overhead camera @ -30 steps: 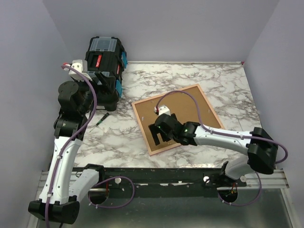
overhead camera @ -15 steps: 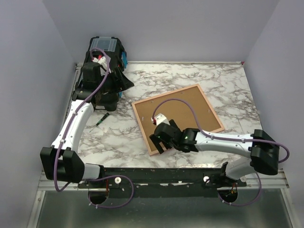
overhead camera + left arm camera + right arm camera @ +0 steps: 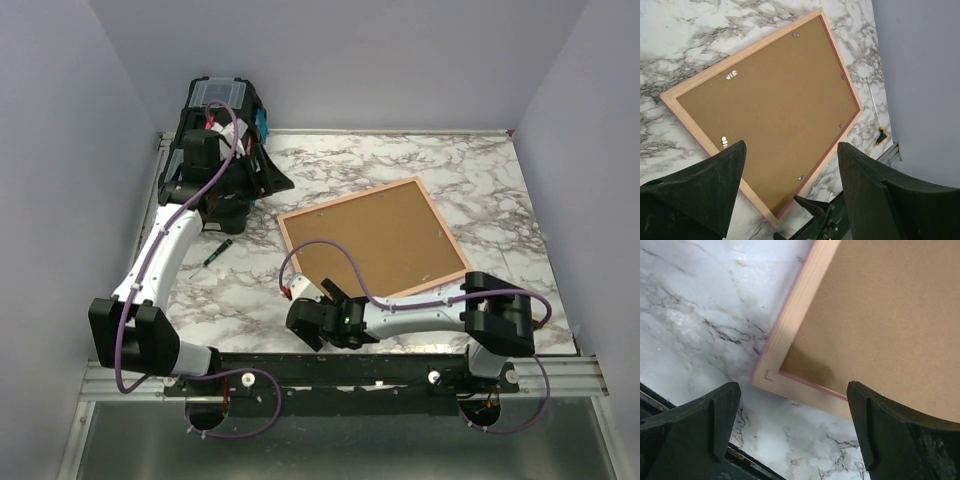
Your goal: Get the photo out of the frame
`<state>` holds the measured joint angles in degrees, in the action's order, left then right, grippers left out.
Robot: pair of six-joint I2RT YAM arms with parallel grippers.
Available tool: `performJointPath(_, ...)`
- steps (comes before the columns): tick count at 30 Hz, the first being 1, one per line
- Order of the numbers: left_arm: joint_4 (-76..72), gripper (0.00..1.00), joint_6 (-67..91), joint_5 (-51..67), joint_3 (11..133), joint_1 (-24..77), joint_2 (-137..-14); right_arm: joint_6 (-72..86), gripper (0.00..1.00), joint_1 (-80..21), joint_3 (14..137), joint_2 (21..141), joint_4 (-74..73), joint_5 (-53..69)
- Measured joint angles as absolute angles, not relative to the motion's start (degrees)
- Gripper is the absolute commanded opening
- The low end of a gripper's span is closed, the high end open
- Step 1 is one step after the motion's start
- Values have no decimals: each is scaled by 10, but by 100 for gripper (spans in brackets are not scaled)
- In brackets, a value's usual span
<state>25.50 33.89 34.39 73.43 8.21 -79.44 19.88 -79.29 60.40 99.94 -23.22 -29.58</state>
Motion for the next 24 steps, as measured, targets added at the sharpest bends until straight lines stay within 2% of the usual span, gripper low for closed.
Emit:
performJointPath(11,271,74,257,298,745,205,-789,336,100,-762,496,850,-230,-342)
performJointPath(14,237,75,240,246,692,247,-732,356,100,-747,466,826,-230,-343)
performJointPath(18,217,76,229,175,639,279,-628,329,97,-747,447,816,-219,-338)
performJointPath(24,185,76,269,110,569,285,-549,222,88,-747,455,821,-180,-310)
